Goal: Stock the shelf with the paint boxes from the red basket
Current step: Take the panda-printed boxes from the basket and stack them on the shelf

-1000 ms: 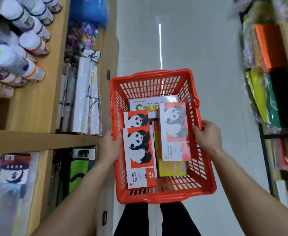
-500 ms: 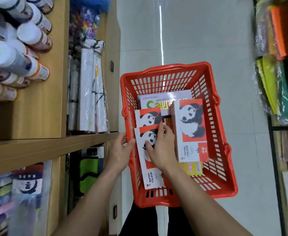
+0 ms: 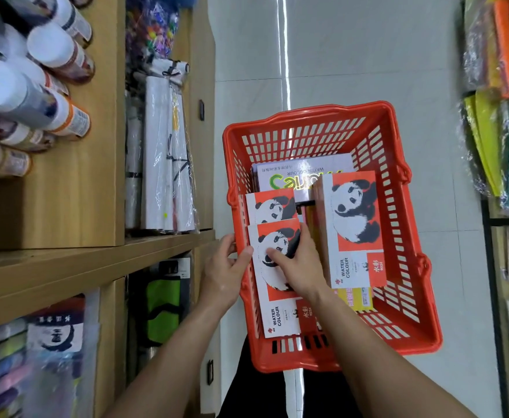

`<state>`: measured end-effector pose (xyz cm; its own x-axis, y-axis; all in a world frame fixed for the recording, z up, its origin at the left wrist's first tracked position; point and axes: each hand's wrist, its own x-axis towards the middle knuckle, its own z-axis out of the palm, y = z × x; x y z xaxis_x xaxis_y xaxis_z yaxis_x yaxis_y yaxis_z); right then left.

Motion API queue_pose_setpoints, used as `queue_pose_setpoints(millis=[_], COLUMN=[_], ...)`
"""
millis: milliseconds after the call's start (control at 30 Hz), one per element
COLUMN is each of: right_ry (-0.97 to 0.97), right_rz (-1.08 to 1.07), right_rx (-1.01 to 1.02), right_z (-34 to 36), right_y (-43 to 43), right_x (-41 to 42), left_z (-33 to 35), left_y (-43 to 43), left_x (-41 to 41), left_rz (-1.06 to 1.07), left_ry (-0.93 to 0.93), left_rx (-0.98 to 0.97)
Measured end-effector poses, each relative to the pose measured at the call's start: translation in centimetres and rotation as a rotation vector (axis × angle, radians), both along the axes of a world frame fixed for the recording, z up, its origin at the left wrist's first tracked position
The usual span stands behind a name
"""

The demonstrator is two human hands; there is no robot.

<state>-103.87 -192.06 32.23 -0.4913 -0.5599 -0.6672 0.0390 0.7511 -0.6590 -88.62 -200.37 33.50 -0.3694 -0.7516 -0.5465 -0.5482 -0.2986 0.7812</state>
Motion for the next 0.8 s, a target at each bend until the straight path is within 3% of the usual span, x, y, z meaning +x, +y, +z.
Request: queue_pose_setpoints(millis=[167,367,533,667,733,800], right_ry=[-0.056,-0.126,0.082,0.015,0.002,0.036], right_rz=[-0.056,0.027,0.061,-0.056,-0.165,-0.251], right_rx=[-0.042,-0.093,-0.173,-0.269,-0.296,-0.309], right_z=[-0.2,-0.2,3.2,7.4,9.7,11.7], right_y=[1.0,1.3,2.2,5.8,8.1,10.2], right_x=[-0.4,-0.6,-1.1,-4.9,-7.4,-9.9], left_z=[-0.1,0.1,0.6,1.6,2.6,3.6], left_y=[0.2,0.4,-0.1,-0.3,0.1,0.9], left_x=[0.1,0.3,0.1,-0.7,-1.2,-1.9], left_rz=[-0.005,0.03,0.037,0.064,0.053,0.009], left_ry=[-0.012,0.018,0.039,-0.047,-0.204,-0.318], left_rx=[-0.027,-0.012,0.059,0.091,-0.068,-0.441])
